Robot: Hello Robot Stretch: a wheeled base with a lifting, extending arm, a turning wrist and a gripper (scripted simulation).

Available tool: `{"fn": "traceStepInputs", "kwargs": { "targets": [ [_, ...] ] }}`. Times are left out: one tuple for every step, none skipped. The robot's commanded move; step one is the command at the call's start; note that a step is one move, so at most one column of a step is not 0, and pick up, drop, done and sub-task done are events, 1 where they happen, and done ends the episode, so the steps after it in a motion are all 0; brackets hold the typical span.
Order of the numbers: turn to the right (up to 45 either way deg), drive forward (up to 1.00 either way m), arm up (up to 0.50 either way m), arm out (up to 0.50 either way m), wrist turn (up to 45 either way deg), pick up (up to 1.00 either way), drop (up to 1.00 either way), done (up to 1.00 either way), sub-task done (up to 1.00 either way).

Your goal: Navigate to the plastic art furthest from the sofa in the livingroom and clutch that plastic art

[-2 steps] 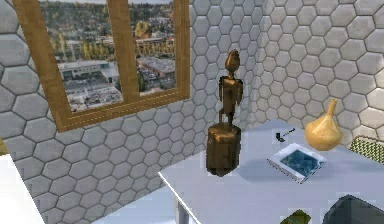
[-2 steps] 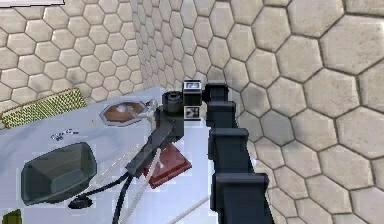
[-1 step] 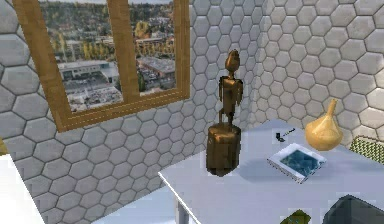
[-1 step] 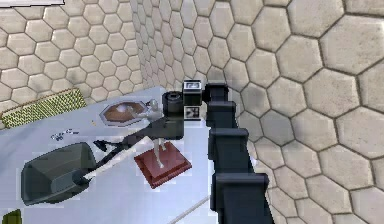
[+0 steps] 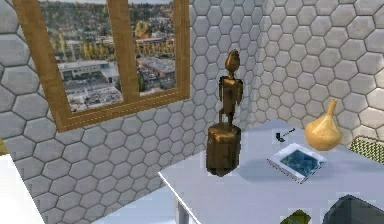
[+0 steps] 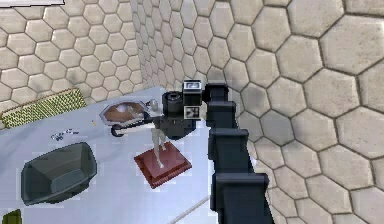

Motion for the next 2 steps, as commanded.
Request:
{"fn": "traceStepInputs", "kwargs": {
  "targets": [
    [0.0, 0.00, 0.00, 0.00, 6.0, 0.00, 0.00, 0.00, 0.00],
    [0.0, 0.00, -0.30, 0.00, 0.0, 0.00, 0.00, 0.00, 0.00]
  ]
}}
